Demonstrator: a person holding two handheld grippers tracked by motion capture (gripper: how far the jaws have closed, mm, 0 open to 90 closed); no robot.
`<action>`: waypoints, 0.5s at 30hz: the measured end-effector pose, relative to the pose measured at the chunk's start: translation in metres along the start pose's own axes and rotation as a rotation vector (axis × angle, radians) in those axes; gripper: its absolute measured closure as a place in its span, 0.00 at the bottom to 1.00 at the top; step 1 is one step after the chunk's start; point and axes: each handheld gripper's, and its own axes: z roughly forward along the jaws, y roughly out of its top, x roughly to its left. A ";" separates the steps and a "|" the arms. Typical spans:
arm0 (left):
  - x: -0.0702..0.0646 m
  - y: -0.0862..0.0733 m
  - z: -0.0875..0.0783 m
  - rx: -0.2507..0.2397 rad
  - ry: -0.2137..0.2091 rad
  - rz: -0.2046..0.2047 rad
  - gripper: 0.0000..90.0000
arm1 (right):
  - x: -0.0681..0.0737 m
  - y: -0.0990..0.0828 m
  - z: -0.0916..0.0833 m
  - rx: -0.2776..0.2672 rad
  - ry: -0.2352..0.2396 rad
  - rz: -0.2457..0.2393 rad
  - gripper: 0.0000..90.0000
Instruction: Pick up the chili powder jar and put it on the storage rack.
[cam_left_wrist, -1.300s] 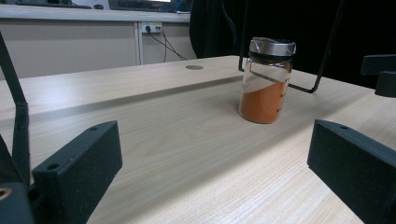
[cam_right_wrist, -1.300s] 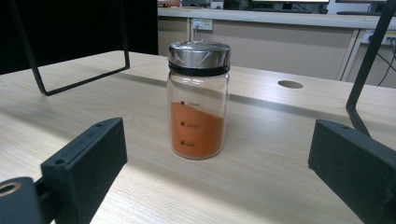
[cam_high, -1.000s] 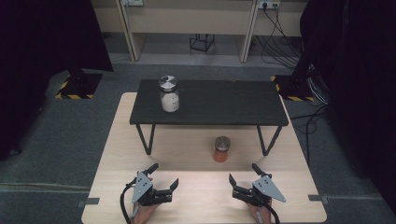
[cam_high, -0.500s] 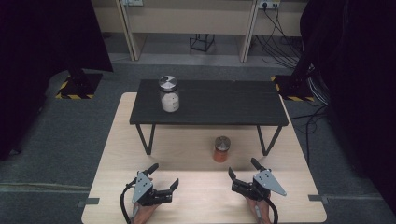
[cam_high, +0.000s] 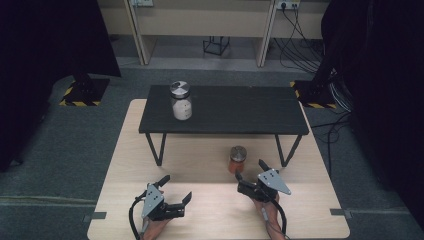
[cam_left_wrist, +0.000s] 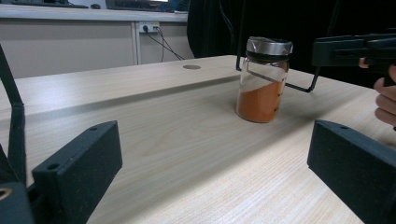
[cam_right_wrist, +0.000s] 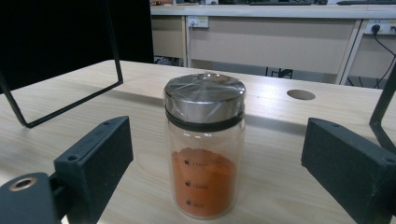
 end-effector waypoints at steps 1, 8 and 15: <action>0.000 0.000 0.000 -0.001 0.000 0.001 0.03 | 0.001 0.001 0.002 0.001 0.000 -0.001 0.10; 0.000 0.000 0.000 -0.001 -0.002 0.003 0.03 | 0.002 0.002 0.017 0.017 -0.013 0.001 0.13; 0.000 0.000 0.000 0.000 -0.002 0.001 0.03 | 0.004 0.002 0.023 0.030 -0.006 0.002 0.13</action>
